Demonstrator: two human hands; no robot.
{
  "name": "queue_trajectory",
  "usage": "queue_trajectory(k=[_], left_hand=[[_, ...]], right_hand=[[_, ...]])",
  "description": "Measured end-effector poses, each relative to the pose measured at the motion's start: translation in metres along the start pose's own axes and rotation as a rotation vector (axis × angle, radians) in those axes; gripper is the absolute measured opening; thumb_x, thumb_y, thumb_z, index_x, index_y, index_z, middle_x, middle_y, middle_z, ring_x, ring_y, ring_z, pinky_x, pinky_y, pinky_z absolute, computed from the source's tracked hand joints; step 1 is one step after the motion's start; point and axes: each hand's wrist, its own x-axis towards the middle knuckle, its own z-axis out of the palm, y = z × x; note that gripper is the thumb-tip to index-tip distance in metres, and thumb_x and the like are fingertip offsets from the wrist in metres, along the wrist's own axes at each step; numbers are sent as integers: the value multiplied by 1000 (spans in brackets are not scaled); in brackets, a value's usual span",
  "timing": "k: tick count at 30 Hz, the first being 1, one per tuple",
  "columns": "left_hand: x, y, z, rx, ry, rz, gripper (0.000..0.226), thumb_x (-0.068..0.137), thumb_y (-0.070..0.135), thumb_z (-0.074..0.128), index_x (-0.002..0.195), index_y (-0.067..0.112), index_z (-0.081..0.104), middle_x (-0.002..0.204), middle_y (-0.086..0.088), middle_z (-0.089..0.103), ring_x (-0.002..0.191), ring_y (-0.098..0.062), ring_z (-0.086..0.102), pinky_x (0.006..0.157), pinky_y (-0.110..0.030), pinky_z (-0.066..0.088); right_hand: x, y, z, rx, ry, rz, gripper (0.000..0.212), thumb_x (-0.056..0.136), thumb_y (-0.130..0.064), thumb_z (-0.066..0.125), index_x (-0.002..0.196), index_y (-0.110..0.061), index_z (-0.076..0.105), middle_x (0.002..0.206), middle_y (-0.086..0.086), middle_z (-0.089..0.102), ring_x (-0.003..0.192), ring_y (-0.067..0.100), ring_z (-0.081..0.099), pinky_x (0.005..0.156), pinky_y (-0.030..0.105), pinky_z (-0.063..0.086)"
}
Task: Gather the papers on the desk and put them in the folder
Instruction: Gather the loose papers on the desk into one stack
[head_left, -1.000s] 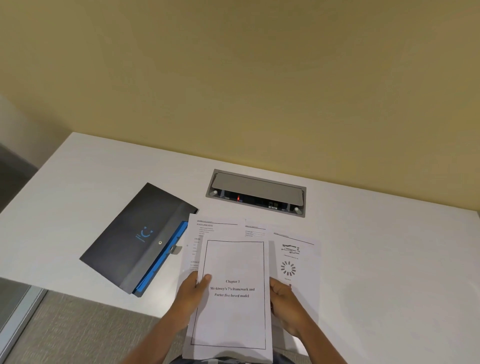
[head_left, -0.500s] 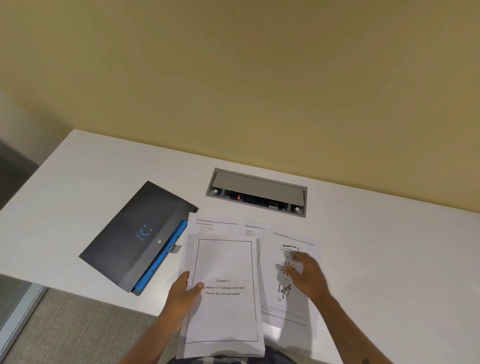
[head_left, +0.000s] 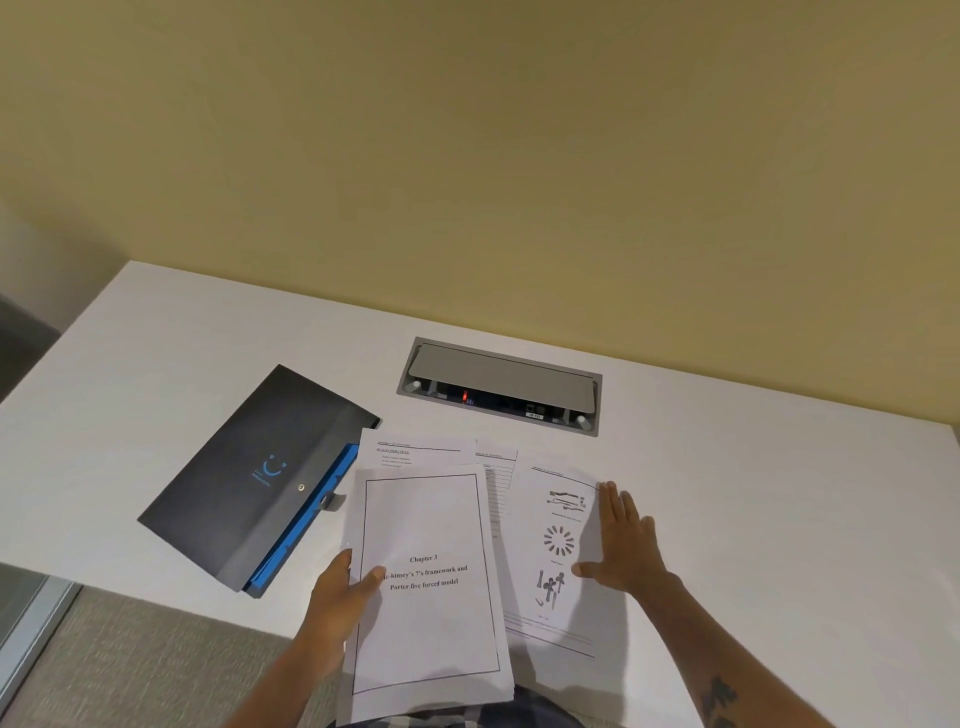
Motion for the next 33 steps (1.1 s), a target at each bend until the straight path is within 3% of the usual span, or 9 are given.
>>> queue_trajectory(k=[7,10,12,18,22,25,27,33], left_hand=[[0,14,9,-10,-21,6,43,98,25,67,138,19,53,130,-5,65,118,-29,61,107,-54,50],[1,19,11,-36,-26,7,38,97,24,68,133,23,53,130,-4,64,116,-28,60,106,-55,50],[3,22,12,-41,-22,7,40,97,24,69,133,23,52,129,-2,62,116,-26,58,107,-56,48],[5,26,14,-34,-40,22,40,95,26,70,130,27,50,123,2,62,118,-25,57,106,-59,48],[9,26,12,-21,-45,28,49,93,30,72,137,25,50,132,-1,62,125,-30,59,108,-61,48],[8,28,11,-37,-61,31,48,93,30,73,135,28,50,134,-3,62,123,-30,60,107,-63,48],[8,29,10,-36,-64,30,49,93,30,73,136,27,50,136,-4,62,127,-33,60,108,-65,47],[6,33,8,-55,-89,49,50,94,29,71,139,25,49,137,-3,62,129,-35,60,108,-65,47]], right_hand=[[-7,0,16,122,126,14,133,82,-57,83,169,-11,-7,177,4,15,165,29,10,134,49,12],[-13,-5,25,159,179,71,127,81,-55,84,170,-13,3,166,5,40,157,28,29,128,44,26],[-18,-7,30,195,211,123,122,81,-54,84,169,-16,8,151,2,54,142,25,46,114,40,41],[-33,-6,41,441,238,320,124,78,-47,90,168,-16,12,133,6,68,115,28,71,88,36,58],[-41,-2,52,705,313,427,91,88,-22,84,162,-16,31,131,10,73,111,36,74,85,43,60],[-44,6,58,924,381,448,42,91,-13,80,131,-14,65,106,7,76,98,36,74,81,46,61],[-47,12,61,1041,408,427,18,93,-8,78,110,-9,74,103,10,75,96,37,71,83,47,60],[-54,30,52,1214,430,365,8,101,-16,71,99,-21,76,100,6,79,94,33,74,81,42,58]])
